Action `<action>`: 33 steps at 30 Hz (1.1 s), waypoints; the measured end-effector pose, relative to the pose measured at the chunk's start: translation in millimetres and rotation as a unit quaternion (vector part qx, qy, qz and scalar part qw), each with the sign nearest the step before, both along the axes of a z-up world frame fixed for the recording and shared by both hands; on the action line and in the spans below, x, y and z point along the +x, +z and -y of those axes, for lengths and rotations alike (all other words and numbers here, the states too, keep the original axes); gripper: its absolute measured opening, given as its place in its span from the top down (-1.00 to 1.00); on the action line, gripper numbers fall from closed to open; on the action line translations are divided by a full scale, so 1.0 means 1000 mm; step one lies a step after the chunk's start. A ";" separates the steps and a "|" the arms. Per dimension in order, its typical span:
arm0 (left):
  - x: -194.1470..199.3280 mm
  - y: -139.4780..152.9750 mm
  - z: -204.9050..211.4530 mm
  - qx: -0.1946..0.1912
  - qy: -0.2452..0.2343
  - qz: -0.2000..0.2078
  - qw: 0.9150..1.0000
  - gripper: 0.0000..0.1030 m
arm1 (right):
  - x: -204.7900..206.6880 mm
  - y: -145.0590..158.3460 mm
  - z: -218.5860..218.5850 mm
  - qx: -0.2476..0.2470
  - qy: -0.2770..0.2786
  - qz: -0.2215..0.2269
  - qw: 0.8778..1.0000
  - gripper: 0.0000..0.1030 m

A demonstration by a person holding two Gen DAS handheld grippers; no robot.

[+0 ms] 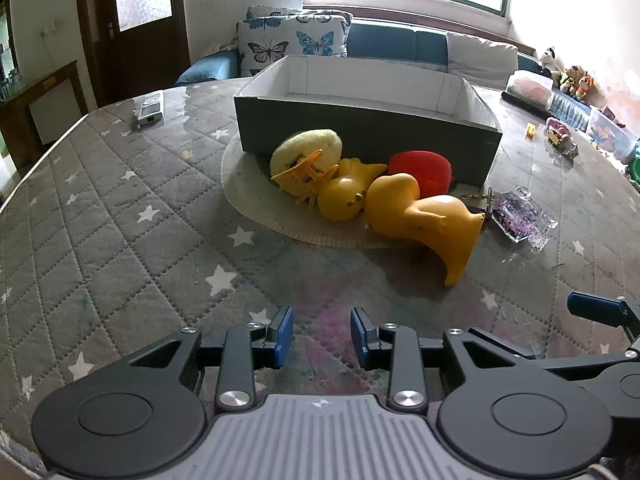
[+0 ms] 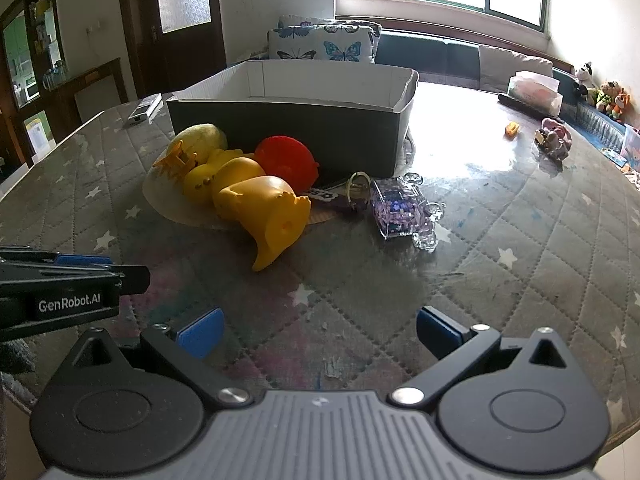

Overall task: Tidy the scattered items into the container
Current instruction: 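Move both tools toward the yellow ducks on the mat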

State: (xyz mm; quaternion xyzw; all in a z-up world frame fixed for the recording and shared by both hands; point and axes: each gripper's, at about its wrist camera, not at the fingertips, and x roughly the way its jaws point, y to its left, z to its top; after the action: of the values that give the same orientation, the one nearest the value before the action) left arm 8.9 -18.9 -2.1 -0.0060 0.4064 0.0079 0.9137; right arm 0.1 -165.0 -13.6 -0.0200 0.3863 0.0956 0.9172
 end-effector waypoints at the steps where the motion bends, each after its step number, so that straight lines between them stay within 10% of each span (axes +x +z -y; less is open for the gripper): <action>1: 0.001 0.000 0.000 0.001 0.001 -0.001 1.000 0.33 | 0.001 0.000 0.000 0.000 -0.001 -0.001 1.000 -1.00; 33: 0.020 -0.001 -0.002 0.018 0.008 -0.020 1.000 0.33 | 0.016 0.000 -0.005 -0.005 0.001 -0.012 1.000 -1.00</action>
State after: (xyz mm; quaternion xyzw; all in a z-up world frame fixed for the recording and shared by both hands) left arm 28.7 -17.3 -3.4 0.0077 0.4244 0.0225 0.9052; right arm 15.8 -160.0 -13.2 -0.0241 0.3975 0.0945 0.9124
